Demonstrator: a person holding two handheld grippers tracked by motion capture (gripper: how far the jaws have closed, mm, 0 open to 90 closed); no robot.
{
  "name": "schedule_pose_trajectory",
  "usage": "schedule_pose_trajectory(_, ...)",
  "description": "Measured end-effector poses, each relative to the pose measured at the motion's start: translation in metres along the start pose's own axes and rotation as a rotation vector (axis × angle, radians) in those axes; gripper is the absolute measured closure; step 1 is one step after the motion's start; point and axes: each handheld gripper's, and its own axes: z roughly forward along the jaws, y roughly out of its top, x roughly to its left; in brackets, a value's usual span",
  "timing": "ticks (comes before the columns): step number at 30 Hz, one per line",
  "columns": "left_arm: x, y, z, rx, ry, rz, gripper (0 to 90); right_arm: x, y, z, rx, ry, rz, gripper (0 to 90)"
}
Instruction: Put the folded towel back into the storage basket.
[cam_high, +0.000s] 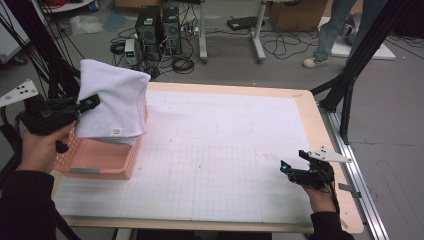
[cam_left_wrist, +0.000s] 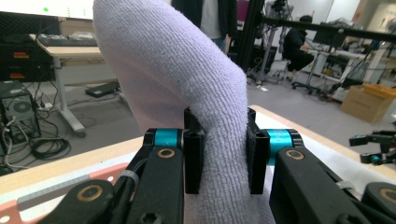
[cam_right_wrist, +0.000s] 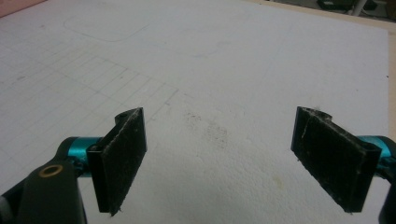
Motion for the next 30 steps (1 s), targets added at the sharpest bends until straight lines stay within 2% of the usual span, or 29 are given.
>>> schedule_pose_trajectory(4, 0.007, 0.003, -0.005, 0.007, 0.003, -0.007, 74.6, 0.000, 0.000, 0.000, -0.002, -0.001, -0.005, 17.0)
schedule_pose_trajectory(9, 0.009, 0.009, -0.009, 0.018, -0.004, 0.009, 74.6, 0.000, 0.000, 0.000, -0.001, -0.002, -0.002, 17.0)
schedule_pose_trajectory(12, 0.010, 0.010, -0.011, 0.044, -0.009, 0.014, 74.5, -0.001, 0.000, 0.001, 0.002, -0.003, -0.005, 17.0)
schedule_pose_trajectory(20, 0.019, -0.006, -0.017, 0.075, -0.028, -0.005, 74.5, 0.001, 0.000, 0.001, 0.000, -0.002, -0.008, 17.0)
schedule_pose_trajectory(23, 0.023, -0.011, -0.018, 0.096, -0.025, 0.001, 74.4, 0.002, 0.000, 0.002, 0.004, 0.000, -0.012, 17.0)
schedule_pose_trajectory(30, 0.037, -0.024, -0.027, 0.130, -0.014, -0.018, 74.5, 0.001, 0.000, 0.002, 0.003, -0.004, -0.011, 17.0)
